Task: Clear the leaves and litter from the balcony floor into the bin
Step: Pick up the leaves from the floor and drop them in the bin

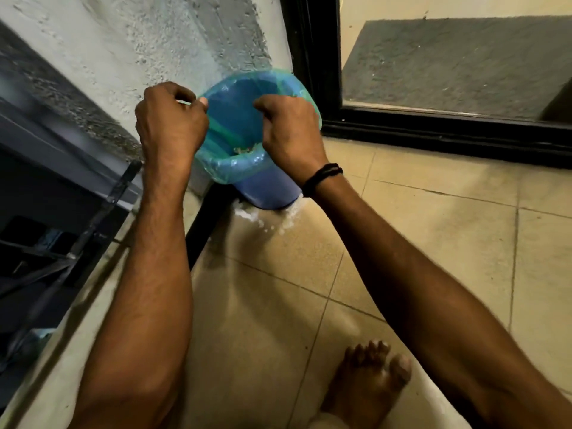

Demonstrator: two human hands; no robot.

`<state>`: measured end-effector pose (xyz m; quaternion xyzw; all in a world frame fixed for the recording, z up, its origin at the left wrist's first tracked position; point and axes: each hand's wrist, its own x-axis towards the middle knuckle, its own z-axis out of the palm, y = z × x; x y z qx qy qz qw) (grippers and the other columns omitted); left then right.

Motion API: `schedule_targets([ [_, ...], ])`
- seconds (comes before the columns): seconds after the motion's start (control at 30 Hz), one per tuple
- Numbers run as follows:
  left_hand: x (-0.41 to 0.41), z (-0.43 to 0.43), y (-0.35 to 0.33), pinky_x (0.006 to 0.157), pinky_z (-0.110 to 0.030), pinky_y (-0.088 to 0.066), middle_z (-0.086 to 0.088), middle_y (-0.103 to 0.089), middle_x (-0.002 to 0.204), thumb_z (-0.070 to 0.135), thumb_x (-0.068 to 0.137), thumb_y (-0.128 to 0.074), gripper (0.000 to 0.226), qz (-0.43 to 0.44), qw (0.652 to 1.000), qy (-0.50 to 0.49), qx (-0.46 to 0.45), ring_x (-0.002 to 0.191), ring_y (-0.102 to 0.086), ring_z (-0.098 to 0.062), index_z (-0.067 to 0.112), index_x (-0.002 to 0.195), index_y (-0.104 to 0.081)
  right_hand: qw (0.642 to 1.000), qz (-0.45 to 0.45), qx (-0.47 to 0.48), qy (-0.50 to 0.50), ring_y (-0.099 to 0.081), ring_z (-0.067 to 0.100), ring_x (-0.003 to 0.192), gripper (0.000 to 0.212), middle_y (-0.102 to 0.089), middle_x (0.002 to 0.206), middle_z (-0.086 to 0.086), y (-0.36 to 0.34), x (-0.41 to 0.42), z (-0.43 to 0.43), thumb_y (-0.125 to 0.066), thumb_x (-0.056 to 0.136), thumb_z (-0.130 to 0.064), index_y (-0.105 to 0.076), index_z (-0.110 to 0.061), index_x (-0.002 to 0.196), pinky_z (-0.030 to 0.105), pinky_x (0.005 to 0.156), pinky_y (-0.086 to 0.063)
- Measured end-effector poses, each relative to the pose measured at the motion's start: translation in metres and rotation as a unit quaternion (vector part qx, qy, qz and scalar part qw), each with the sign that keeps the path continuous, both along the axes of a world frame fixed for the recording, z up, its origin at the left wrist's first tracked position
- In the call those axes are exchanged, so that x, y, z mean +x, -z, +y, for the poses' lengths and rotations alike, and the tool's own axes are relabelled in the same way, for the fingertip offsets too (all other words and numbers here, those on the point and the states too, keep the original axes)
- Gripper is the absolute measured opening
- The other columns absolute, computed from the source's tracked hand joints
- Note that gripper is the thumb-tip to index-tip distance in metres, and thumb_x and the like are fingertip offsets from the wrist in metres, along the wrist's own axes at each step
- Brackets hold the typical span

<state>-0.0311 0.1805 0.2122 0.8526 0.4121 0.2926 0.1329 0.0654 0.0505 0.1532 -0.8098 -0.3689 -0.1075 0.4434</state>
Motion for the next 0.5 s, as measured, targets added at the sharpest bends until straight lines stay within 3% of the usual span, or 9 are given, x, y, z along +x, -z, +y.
schedule_targets([
  [0.2, 0.043, -0.038, 0.006, 0.09, -0.036, -0.052, -0.005, -0.076, 0.104, 0.042, 0.086, -0.067, 0.029, 0.017, 0.999, 0.049, -0.012, 0.104, -0.068, -0.03, 0.019, 0.102, -0.075, 0.975, 0.157, 0.028, 0.156, -0.068, 0.024, 0.101, 0.029, -0.075, 0.104, 0.004, 0.033, 0.042, -0.087, -0.055, 0.087, -0.014, -0.076, -0.017, 0.106, 0.03, 0.087, -0.05],
  [0.3, 0.067, -0.063, 0.012, 0.09, -0.036, -0.051, -0.007, -0.075, 0.107, 0.038, 0.088, -0.068, 0.027, 0.037, 0.996, 0.082, -0.024, 0.107, -0.067, -0.03, 0.018, 0.104, -0.076, 0.966, 0.172, 0.021, 0.19, -0.069, 0.017, 0.101, 0.027, -0.075, 0.106, 0.001, 0.039, 0.051, -0.125, -0.056, 0.091, -0.013, -0.076, -0.017, 0.109, 0.025, 0.091, -0.05],
  [0.4, 0.084, -0.082, 0.021, 0.092, -0.039, -0.049, -0.012, -0.073, 0.113, 0.023, 0.092, -0.062, 0.022, 0.068, 0.992, 0.104, -0.033, 0.111, -0.065, -0.034, 0.015, 0.109, -0.075, 0.961, 0.172, 0.035, 0.215, -0.069, 0.014, 0.099, 0.025, -0.075, 0.105, 0.0, 0.04, 0.053, -0.158, -0.057, 0.093, -0.013, -0.075, -0.017, 0.109, 0.029, 0.093, -0.053],
  [0.5, 0.095, -0.089, 0.024, 0.098, -0.04, -0.045, -0.012, -0.07, 0.121, 0.009, 0.092, -0.053, 0.032, 0.072, 0.99, 0.113, -0.036, 0.118, -0.06, -0.035, 0.017, 0.116, -0.073, 0.954, 0.182, 0.048, 0.235, -0.069, 0.012, 0.095, 0.023, -0.075, 0.102, -0.002, 0.042, 0.053, -0.183, -0.058, 0.093, -0.012, -0.075, -0.017, 0.107, 0.029, 0.09, -0.055],
])
